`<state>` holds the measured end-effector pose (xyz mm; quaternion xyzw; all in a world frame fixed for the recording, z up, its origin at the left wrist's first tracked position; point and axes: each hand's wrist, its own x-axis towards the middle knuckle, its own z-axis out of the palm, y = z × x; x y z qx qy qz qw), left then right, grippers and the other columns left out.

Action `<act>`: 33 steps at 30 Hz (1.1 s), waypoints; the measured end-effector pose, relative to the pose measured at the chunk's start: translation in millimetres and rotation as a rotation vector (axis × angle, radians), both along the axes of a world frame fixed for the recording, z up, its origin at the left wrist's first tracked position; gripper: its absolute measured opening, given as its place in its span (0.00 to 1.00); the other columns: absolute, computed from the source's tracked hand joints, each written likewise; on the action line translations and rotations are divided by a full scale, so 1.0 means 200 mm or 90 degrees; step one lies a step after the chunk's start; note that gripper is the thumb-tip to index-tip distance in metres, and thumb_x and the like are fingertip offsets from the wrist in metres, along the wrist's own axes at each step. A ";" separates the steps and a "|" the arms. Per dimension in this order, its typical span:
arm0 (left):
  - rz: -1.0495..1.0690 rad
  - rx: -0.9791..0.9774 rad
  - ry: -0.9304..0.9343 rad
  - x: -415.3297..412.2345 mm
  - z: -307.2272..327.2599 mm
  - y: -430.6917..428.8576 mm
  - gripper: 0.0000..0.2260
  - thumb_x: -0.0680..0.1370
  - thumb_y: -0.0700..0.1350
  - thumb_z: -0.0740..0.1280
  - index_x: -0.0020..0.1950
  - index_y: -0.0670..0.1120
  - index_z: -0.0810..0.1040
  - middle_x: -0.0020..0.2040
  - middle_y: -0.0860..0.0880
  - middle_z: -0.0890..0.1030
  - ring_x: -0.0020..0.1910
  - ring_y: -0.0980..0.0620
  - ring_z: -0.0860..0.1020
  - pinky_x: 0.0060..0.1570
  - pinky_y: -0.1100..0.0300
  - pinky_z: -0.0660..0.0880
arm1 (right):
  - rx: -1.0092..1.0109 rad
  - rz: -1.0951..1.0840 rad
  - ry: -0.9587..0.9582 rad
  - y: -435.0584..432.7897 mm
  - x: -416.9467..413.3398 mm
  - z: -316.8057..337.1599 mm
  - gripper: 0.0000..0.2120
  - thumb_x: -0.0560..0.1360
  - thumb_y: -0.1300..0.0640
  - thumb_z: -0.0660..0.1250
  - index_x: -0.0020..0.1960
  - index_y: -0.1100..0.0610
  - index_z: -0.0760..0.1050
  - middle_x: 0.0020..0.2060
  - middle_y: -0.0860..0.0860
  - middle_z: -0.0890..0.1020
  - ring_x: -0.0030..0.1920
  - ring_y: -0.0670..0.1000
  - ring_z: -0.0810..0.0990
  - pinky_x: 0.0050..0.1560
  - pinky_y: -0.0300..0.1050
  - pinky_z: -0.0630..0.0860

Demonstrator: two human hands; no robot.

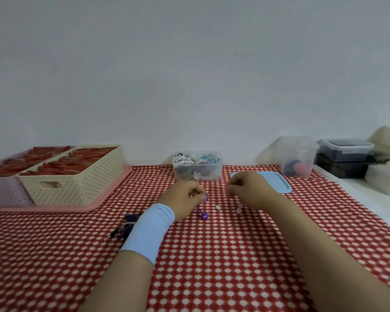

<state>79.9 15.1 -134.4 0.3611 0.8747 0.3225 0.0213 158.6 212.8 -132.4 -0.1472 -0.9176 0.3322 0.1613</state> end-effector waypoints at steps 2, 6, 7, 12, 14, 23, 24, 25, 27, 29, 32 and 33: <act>0.002 0.119 -0.089 0.02 -0.01 0.00 0.05 0.81 0.45 0.65 0.54 0.51 0.80 0.45 0.55 0.85 0.40 0.65 0.80 0.46 0.65 0.76 | -0.077 0.023 0.045 -0.02 0.01 0.01 0.04 0.78 0.56 0.70 0.46 0.54 0.82 0.37 0.49 0.85 0.29 0.38 0.78 0.32 0.33 0.72; 0.020 0.220 -0.167 0.04 -0.01 0.00 0.10 0.82 0.39 0.61 0.57 0.48 0.80 0.41 0.51 0.84 0.26 0.66 0.75 0.30 0.71 0.71 | -0.240 0.055 0.080 -0.04 0.05 0.02 0.11 0.78 0.54 0.71 0.43 0.60 0.84 0.31 0.50 0.83 0.23 0.43 0.71 0.26 0.35 0.70; 0.020 0.231 -0.182 0.04 -0.01 0.00 0.10 0.83 0.39 0.61 0.56 0.48 0.81 0.42 0.51 0.84 0.25 0.65 0.74 0.30 0.70 0.71 | -0.269 0.055 0.074 -0.04 0.05 0.02 0.11 0.78 0.53 0.71 0.43 0.60 0.84 0.30 0.49 0.82 0.23 0.44 0.71 0.26 0.36 0.70; 0.012 0.273 -0.208 0.06 -0.01 0.00 0.06 0.79 0.44 0.69 0.53 0.52 0.83 0.37 0.57 0.83 0.27 0.62 0.73 0.33 0.70 0.73 | -0.367 0.087 0.061 -0.02 0.06 0.02 0.04 0.78 0.58 0.72 0.50 0.57 0.85 0.36 0.55 0.81 0.27 0.45 0.70 0.27 0.38 0.69; 0.013 0.286 -0.193 0.05 -0.02 0.02 0.06 0.79 0.44 0.68 0.53 0.52 0.83 0.39 0.55 0.84 0.29 0.60 0.74 0.36 0.67 0.75 | -0.371 0.085 0.068 -0.02 0.06 0.02 0.06 0.78 0.57 0.71 0.50 0.59 0.85 0.34 0.50 0.84 0.26 0.45 0.71 0.26 0.38 0.69; 0.014 0.418 -0.335 0.07 -0.04 0.03 0.08 0.79 0.40 0.67 0.56 0.49 0.83 0.42 0.45 0.84 0.38 0.50 0.79 0.39 0.60 0.77 | -0.500 0.147 0.085 -0.05 0.05 0.03 0.04 0.77 0.60 0.72 0.50 0.60 0.83 0.42 0.54 0.85 0.27 0.47 0.73 0.22 0.37 0.64; 0.007 0.455 -0.392 0.08 -0.04 0.04 0.08 0.79 0.38 0.68 0.56 0.46 0.83 0.43 0.44 0.84 0.39 0.50 0.80 0.41 0.60 0.78 | -0.508 0.157 0.083 -0.06 0.05 0.03 0.05 0.77 0.59 0.71 0.50 0.60 0.83 0.40 0.53 0.85 0.27 0.47 0.72 0.23 0.37 0.63; -0.007 0.493 -0.448 0.09 -0.04 0.05 0.08 0.79 0.37 0.67 0.56 0.44 0.82 0.45 0.44 0.84 0.41 0.50 0.81 0.43 0.60 0.79 | -0.517 0.164 0.080 -0.06 0.05 0.03 0.06 0.77 0.59 0.71 0.51 0.60 0.83 0.37 0.52 0.84 0.27 0.47 0.72 0.23 0.37 0.61; -0.038 0.546 -0.526 0.11 -0.03 0.05 0.09 0.79 0.33 0.66 0.55 0.42 0.81 0.48 0.44 0.84 0.44 0.51 0.83 0.45 0.61 0.81 | -0.539 0.177 0.072 -0.07 0.05 0.02 0.07 0.77 0.60 0.70 0.52 0.60 0.84 0.36 0.51 0.83 0.28 0.47 0.71 0.24 0.37 0.60; -0.060 0.576 -0.578 0.12 -0.02 0.05 0.10 0.79 0.32 0.64 0.54 0.42 0.81 0.49 0.44 0.85 0.46 0.50 0.84 0.45 0.62 0.81 | -0.552 0.189 0.062 -0.08 0.05 0.02 0.08 0.78 0.60 0.70 0.53 0.59 0.85 0.40 0.54 0.84 0.29 0.47 0.71 0.24 0.37 0.60; -0.067 0.585 -0.602 0.12 -0.02 0.05 0.09 0.80 0.33 0.63 0.54 0.42 0.81 0.48 0.43 0.85 0.45 0.50 0.85 0.44 0.62 0.82 | -0.550 0.209 0.052 -0.09 0.06 0.02 0.10 0.79 0.59 0.68 0.56 0.59 0.84 0.42 0.54 0.83 0.29 0.47 0.70 0.25 0.37 0.59; -0.064 0.587 -0.602 0.12 -0.02 0.05 0.09 0.80 0.34 0.64 0.54 0.42 0.81 0.47 0.43 0.86 0.44 0.51 0.85 0.42 0.62 0.81 | -0.548 0.218 0.050 -0.10 0.05 0.01 0.10 0.79 0.59 0.68 0.57 0.59 0.84 0.42 0.53 0.83 0.29 0.47 0.70 0.25 0.36 0.58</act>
